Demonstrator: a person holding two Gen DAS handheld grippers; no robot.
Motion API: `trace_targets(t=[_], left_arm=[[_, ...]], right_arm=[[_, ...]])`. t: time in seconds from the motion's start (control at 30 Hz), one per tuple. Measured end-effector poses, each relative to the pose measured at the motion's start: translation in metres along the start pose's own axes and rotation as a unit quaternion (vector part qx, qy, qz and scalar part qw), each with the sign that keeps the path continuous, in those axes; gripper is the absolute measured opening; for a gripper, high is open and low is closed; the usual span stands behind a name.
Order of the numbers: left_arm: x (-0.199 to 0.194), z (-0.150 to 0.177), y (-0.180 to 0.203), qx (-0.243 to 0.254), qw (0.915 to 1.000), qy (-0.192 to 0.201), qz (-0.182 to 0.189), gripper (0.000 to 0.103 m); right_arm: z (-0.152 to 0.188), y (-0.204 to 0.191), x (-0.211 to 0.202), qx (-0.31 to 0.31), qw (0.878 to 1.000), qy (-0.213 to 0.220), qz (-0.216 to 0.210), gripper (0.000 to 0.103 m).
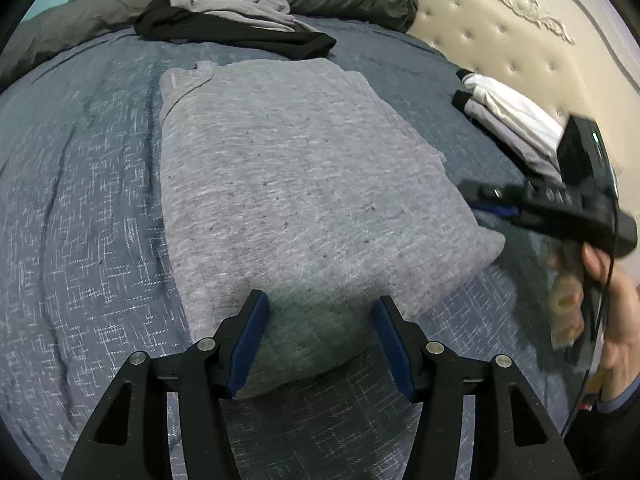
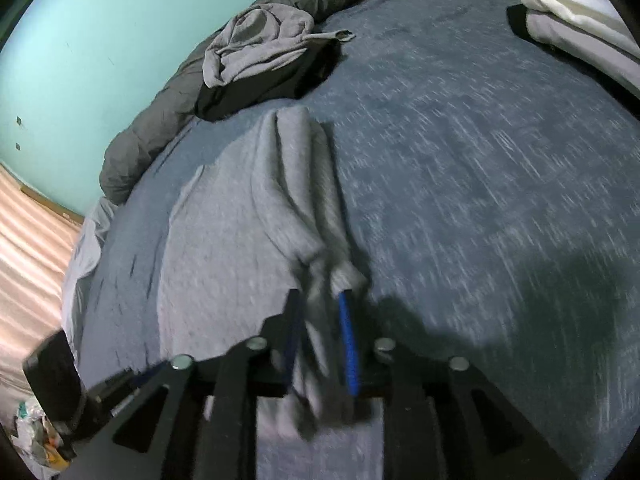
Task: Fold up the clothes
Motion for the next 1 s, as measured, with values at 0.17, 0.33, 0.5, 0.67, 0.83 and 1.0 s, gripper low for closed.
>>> trace_targets(t=[0.17,0.33,0.5,0.67,0.83,1.0], left_arm=[[-0.003,0.001,0.004,0.005,0.9999,-0.005,-0.008,0.059],[-0.023,0.001,-0.003,-0.014,0.9999,-0.004,-0.004,0.060],[-0.032,0.007,-0.044,-0.107,0.9942,-0.009,0.011,0.061],[-0.020,0.011,-0.075,-0.208,0.9757,-0.014,0.067,0.067],[0.000,0.011,-0.075,-0.231,0.9689,-0.023,0.085,0.072],[0.016,0.011,-0.077,-0.241,0.9649,-0.030,0.099,0.074]], right_arm=[[0.014,0.009,-0.014,0.017,1.000,0.001,-0.027,0.044],[0.029,0.004,-0.018,0.029,0.998,-0.023,-0.054,0.055],[0.037,0.007,-0.018,0.052,0.996,-0.038,-0.059,0.069],[0.042,0.014,-0.009,0.064,0.994,-0.068,-0.049,0.070],[0.033,-0.003,-0.011,0.024,0.998,-0.062,-0.017,0.070],[0.023,-0.014,0.002,0.021,0.996,-0.085,-0.015,0.071]])
Point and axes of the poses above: each gripper's, at about its wrist camera, not at the fingertips, and x roughly the way its jaws point, y to its right, z to its underside, the point moved 2 cm from there along x, roughly the way its jaws point, and after that the axes turned 3 degrees about -z, right-handed, at the moved point
